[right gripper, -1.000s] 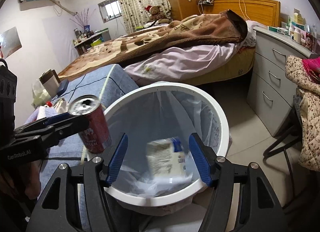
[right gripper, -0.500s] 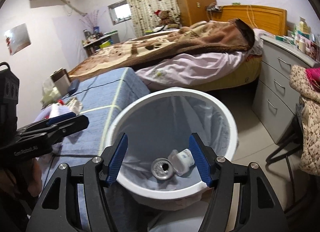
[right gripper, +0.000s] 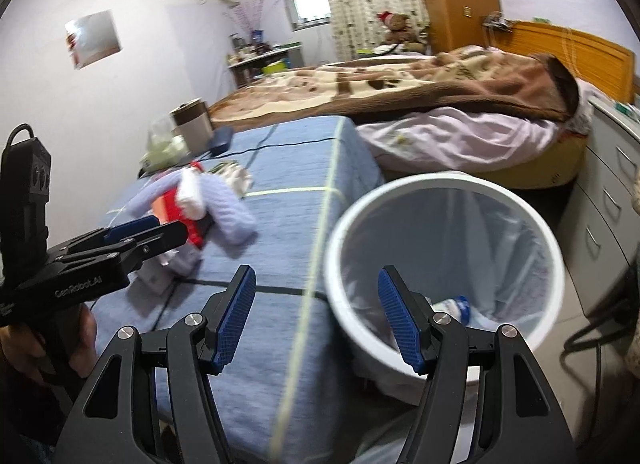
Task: Collect trash
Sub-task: 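Move both tools back over the trash pile on the bed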
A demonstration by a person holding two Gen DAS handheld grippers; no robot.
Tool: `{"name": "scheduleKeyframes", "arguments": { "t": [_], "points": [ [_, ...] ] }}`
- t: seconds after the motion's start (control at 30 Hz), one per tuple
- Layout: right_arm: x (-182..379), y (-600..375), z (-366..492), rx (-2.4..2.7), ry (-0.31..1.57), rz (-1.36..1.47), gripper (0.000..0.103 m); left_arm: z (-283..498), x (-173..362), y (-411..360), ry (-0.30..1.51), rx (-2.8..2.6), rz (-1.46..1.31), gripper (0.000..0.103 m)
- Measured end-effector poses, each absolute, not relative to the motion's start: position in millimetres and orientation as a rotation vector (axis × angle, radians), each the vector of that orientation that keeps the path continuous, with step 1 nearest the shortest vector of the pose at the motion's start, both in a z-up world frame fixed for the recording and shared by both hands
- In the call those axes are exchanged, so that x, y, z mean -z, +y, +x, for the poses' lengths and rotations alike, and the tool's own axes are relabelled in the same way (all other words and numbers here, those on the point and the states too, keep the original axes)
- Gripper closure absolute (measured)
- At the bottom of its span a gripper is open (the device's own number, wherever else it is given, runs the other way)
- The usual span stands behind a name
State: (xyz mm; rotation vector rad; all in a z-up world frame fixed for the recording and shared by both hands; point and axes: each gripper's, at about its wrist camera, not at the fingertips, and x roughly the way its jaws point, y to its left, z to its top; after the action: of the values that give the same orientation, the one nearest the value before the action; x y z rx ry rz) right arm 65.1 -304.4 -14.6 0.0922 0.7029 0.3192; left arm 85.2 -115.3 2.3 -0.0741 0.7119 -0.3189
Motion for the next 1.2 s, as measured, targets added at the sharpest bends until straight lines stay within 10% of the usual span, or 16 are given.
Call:
{"name": "scheduleKeyframes", "arguments": {
  "t": [1.2],
  "points": [
    [29.3,-187.3,95.2,-0.585,0.772,-0.138,0.038,79.4,9.8,28.1,0.732,0.074,-0.18,0.036]
  ]
}}
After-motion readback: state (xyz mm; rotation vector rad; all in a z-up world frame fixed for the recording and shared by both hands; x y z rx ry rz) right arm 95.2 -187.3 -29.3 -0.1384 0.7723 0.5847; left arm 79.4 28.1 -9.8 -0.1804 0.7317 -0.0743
